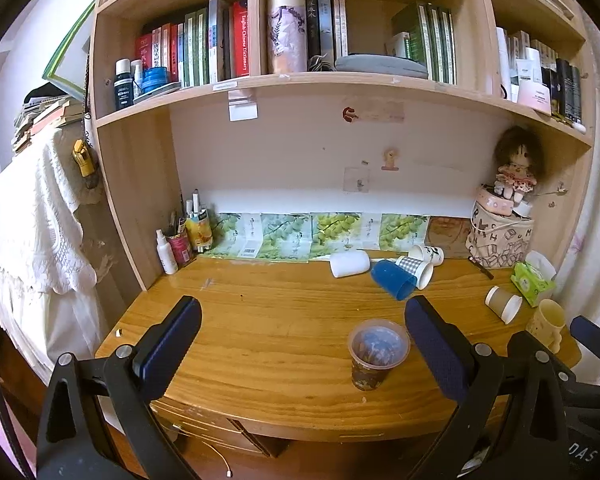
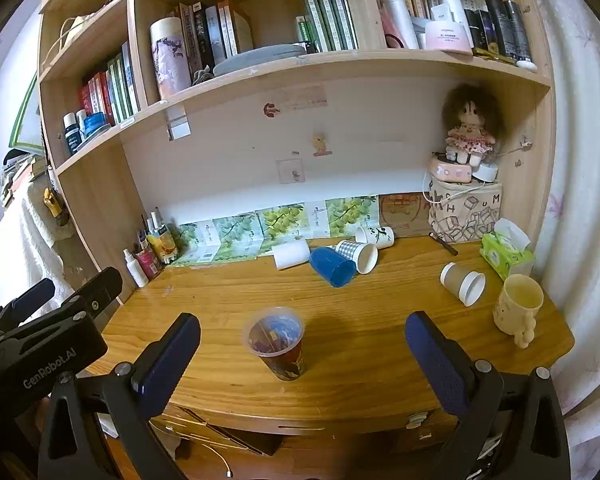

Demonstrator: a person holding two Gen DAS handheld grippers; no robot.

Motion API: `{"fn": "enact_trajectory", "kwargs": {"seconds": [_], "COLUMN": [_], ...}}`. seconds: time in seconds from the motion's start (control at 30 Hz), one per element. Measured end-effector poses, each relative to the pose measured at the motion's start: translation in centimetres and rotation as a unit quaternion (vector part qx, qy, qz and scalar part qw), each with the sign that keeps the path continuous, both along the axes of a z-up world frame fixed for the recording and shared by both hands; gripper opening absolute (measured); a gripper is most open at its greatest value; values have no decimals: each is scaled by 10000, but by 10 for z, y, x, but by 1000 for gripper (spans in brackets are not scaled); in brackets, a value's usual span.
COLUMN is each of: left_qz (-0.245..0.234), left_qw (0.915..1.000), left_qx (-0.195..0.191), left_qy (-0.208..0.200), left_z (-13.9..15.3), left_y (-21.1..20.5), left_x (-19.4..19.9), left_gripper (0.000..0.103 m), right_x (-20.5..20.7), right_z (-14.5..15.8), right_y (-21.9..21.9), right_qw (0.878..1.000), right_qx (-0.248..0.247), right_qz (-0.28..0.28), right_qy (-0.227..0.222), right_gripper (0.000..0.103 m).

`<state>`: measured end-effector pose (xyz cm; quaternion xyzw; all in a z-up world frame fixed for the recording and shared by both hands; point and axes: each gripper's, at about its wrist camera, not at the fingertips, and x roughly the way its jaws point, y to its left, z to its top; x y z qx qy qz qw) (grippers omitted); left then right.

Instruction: Flip cup upright

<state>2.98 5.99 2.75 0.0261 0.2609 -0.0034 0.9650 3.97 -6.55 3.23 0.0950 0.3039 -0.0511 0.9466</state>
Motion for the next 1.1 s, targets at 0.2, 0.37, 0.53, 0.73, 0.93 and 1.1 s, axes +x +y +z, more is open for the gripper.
{"fn": "enact_trajectory", "kwargs": {"seconds": [0.2,0.37,0.53,0.73,0.93,1.1], "left_qz": [-33,-25,-37,-85,-83,-105], "left_qw": [10000,10000,10000,9999,9999,9999], "left_qx": [22,16,5,3,9,14], "left_qy": [3,-13,-28,-62,-77,-74], "left_z": [-2,-2,-1,4,4,3], "left_y": [-3,-3,-2,-1,-1,-2], "left_x": [-1,-1,0,2,3,5], "left_gripper": [102,102,102,102,102,102], "right_x": [-1,0,2,4,6,9], "right_z": [-1,-2,-3,-4,-6,-9], "right_y": [0,1,-1,-2,-3,-5], "right_qw": [10000,10000,9999,9998,9997,9996], "right_qx": [42,52,83,100,97,125], "right_qz": [11,4,-44,-56,-56,-58], "right_qy": [-7,51,121,150,202,256], "right_gripper": [103,103,103,103,103,103]}}
